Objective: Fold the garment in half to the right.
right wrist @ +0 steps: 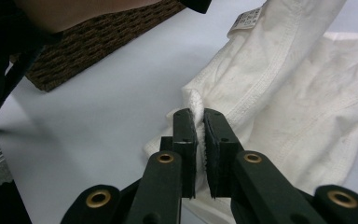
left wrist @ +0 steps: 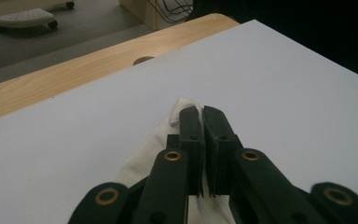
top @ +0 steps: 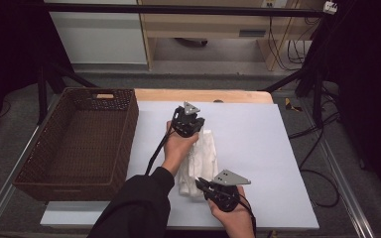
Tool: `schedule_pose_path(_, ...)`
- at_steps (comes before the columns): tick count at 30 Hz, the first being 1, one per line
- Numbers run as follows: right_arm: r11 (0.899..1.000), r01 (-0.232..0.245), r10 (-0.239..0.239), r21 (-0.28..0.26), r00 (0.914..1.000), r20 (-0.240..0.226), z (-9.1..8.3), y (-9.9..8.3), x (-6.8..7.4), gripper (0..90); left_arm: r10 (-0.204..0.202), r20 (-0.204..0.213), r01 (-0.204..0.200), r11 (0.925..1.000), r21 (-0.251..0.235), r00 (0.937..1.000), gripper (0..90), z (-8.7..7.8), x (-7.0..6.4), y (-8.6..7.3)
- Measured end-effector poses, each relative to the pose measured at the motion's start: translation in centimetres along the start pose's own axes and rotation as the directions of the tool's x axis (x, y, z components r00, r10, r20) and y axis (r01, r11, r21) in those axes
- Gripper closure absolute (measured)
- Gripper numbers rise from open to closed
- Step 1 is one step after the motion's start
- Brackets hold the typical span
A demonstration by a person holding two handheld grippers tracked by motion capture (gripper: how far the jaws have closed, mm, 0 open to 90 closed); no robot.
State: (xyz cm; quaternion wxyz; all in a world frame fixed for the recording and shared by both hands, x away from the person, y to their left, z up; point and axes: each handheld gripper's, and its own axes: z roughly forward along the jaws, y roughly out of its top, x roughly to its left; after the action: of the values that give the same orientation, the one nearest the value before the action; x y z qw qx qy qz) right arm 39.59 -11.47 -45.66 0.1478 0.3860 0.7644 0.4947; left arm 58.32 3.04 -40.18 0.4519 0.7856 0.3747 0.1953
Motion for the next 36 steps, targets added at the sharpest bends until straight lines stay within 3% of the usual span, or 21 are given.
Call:
schedule_pose_path(2, 1.000, 0.001, -0.001, 0.004, 1.0000, 0.004, 0.0, -0.1, 0.0, 84.2, 0.001, 0.006, -0.001, 1.0000, -0.008, 1.0000, 85.4, -0.1, -0.1, 0.1)
schedule_pose_path(6, 1.000, -0.011, 0.010, 0.024, 0.9997, 0.023, 0.2, -0.3, -0.3, 83.9, -0.012, -0.014, 0.011, 0.9989, -0.045, 0.9998, 72.6, -1.2, -0.3, 0.4)
schedule_pose_path(10, 0.998, -0.038, 0.036, 0.042, 0.9984, 0.043, 0.3, -0.7, -0.6, 83.1, 0.002, -0.037, -0.005, 0.9962, -0.086, 0.9993, 64.0, -3.1, -0.5, 0.5)
schedule_pose_path(13, 0.997, -0.065, 0.063, 0.047, 0.9969, 0.048, 0.2, -1.1, -0.9, 82.2, 0.005, -0.031, -0.008, 0.9941, -0.108, 0.9995, 60.6, -4.7, -0.6, -0.3)
schedule_pose_path(21, 0.991, -0.127, 0.124, 0.051, 0.9904, 0.060, -0.6, -2.0, -1.5, 80.8, 0.026, -0.038, -0.031, 0.9919, -0.123, 0.9989, 58.0, -8.2, -0.7, -5.2)
schedule_pose_path(28, 0.986, -0.156, 0.151, 0.062, 0.9851, 0.083, -1.5, -2.8, -2.0, 80.6, 0.001, -0.030, -0.005, 0.9925, -0.122, 0.9996, 55.3, -9.7, -0.5, -9.1)
schedule_pose_path(36, 0.978, -0.200, 0.194, 0.059, 0.9764, 0.095, -2.8, -3.4, -2.6, 73.4, -0.046, -0.028, 0.042, 0.9914, -0.124, 0.9986, 47.2, -10.6, 0.2, -11.0)
